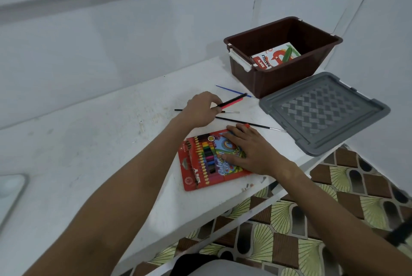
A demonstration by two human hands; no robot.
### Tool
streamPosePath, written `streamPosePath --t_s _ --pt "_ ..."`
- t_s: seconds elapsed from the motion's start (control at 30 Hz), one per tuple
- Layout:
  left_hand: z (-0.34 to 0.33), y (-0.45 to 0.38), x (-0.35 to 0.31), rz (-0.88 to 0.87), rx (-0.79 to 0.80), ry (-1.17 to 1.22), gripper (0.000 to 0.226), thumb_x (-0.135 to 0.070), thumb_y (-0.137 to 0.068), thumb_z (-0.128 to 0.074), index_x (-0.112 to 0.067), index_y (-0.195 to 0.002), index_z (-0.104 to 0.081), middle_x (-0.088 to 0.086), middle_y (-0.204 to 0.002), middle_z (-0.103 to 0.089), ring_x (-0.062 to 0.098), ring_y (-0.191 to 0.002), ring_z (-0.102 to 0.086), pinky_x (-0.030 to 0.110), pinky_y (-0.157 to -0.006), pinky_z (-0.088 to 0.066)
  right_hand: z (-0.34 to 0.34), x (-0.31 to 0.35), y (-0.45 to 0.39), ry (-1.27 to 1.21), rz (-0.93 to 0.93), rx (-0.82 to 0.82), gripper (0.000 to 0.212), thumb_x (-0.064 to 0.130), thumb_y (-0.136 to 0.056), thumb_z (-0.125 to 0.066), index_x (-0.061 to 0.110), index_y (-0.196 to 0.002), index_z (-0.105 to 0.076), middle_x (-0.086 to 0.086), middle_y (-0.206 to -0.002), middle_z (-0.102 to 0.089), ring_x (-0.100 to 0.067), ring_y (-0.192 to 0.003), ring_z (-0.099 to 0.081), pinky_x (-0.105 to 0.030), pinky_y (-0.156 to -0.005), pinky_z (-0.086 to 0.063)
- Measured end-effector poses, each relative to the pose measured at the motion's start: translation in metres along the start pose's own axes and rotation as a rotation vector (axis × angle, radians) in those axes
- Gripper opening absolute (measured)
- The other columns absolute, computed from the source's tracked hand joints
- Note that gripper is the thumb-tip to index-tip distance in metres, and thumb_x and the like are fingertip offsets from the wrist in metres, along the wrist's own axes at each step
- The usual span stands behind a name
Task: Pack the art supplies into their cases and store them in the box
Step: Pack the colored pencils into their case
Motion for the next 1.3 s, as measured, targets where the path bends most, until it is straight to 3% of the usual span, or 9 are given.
streamPosePath --t_s 0.17,0.27,0.43,0.6,0.7,0.87,1.0,1.1,1.3 --pt "0.046 0.034 -0.012 -0.013 -0.110 0.184 0.017 -0.023 -0.094 -0.055 -0.021 -0.106 -0.066 0.000 -0.092 -0.069 0.016 -0.084 -0.062 0.027 -0.071 -0.046 0.002 0.004 0.001 0.019 0.003 0.017 0.083 0.075 -0.079 -0.021 0.031 -0.149 -0.016 0.007 -0.159 -0.008 -0.012 -0.145 0.002 -0.029 -0.115 0.006" --pt "0.061 0.067 -0.001 0.000 -0.102 0.166 0.014 -0.023 -0.092 -0.058 -0.025 -0.102 -0.068 -0.008 -0.076 -0.068 0.007 -0.072 -0.062 0.023 -0.064 -0.044 0.002 0.004 0.002 0.027 0.010 0.009 0.086 0.079 -0.078 -0.022 0.030 -0.149 -0.017 0.007 -0.159 -0.009 -0.011 -0.145 0.001 -0.026 -0.113 0.007" --pt "0.038 0.135 0.051 0.127 0.017 0.005 0.022 -0.024 -0.088 -0.066 -0.024 -0.110 -0.071 -0.010 -0.092 -0.070 0.007 -0.076 -0.065 0.017 -0.069 -0.048 0.001 0.005 0.001 0.051 0.019 -0.012 0.091 0.080 -0.074 -0.012 0.028 -0.149 -0.018 0.007 -0.158 -0.010 -0.011 -0.145 -0.001 -0.026 -0.112 0.006" --pt "0.024 0.176 0.090 0.105 -0.024 -0.094 0.017 -0.014 -0.085 -0.069 -0.022 -0.099 -0.075 -0.008 -0.085 -0.069 0.003 -0.068 -0.060 0.012 -0.063 -0.041 -0.001 0.007 0.002 0.128 0.049 -0.004 0.084 0.069 -0.080 0.001 0.026 -0.151 -0.011 0.004 -0.159 -0.005 -0.014 -0.146 0.002 -0.032 -0.116 0.004" --pt "0.023 0.182 0.091 0.042 -0.075 -0.157 0.019 -0.007 -0.083 -0.068 -0.019 -0.095 -0.076 -0.001 -0.084 -0.069 0.011 -0.071 -0.061 0.024 -0.065 -0.048 0.000 0.011 0.002 0.167 0.061 -0.005 0.071 0.056 -0.089 -0.007 0.021 -0.151 -0.013 0.000 -0.159 -0.008 -0.017 -0.146 -0.001 -0.033 -0.117 0.002" --pt "0.033 0.183 0.087 -0.021 -0.220 -0.172 0.023 0.004 -0.078 -0.069 -0.013 -0.092 -0.077 0.000 -0.087 -0.072 0.018 -0.073 -0.066 0.025 -0.067 -0.049 -0.001 0.018 0.001 0.085 0.089 -0.034 0.064 0.052 -0.092 -0.016 0.022 -0.148 -0.022 -0.001 -0.158 -0.016 -0.017 -0.146 -0.008 -0.033 -0.117 -0.003" --pt "0.037 0.183 0.082 -0.080 -0.291 -0.247 0.025 0.006 -0.075 -0.072 -0.014 -0.089 -0.077 -0.001 -0.079 -0.073 0.023 -0.064 -0.064 0.039 -0.056 -0.053 0.010 0.025 0.004 -0.014 0.101 -0.131 0.056 0.049 -0.095 -0.037 0.020 -0.143 -0.037 -0.003 -0.152 -0.031 -0.019 -0.143 -0.020 -0.034 -0.117 -0.011" --pt "0.037 0.184 0.080 -0.114 -0.322 -0.273 0.025 0.004 -0.077 -0.071 -0.016 -0.091 -0.077 -0.004 -0.079 -0.071 0.020 -0.063 -0.061 0.035 -0.055 -0.049 0.021 0.043 0.007 -0.099 0.138 -0.229 0.048 0.042 -0.093 -0.051 0.016 -0.133 -0.051 -0.005 -0.141 -0.046 -0.019 -0.134 -0.035 -0.034 -0.113 -0.022" --pt "0.027 0.189 0.063 -0.180 -0.305 -0.206 0.024 0.005 -0.077 -0.071 -0.011 -0.095 -0.077 -0.001 -0.079 -0.070 0.013 -0.060 -0.062 0.023 -0.055 -0.048 0.005 0.061 -0.003 -0.137 0.206 -0.172 0.049 0.049 -0.088 -0.052 0.017 -0.125 -0.059 -0.003 -0.139 -0.048 -0.018 -0.131 -0.034 -0.034 -0.107 -0.029"
Point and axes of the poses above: each hand's wrist, its own y-axis away from the middle knuckle, its own z-axis out of the back of the hand, x = y × z, the point moved 10 cm from there along -y, towards the middle knuckle
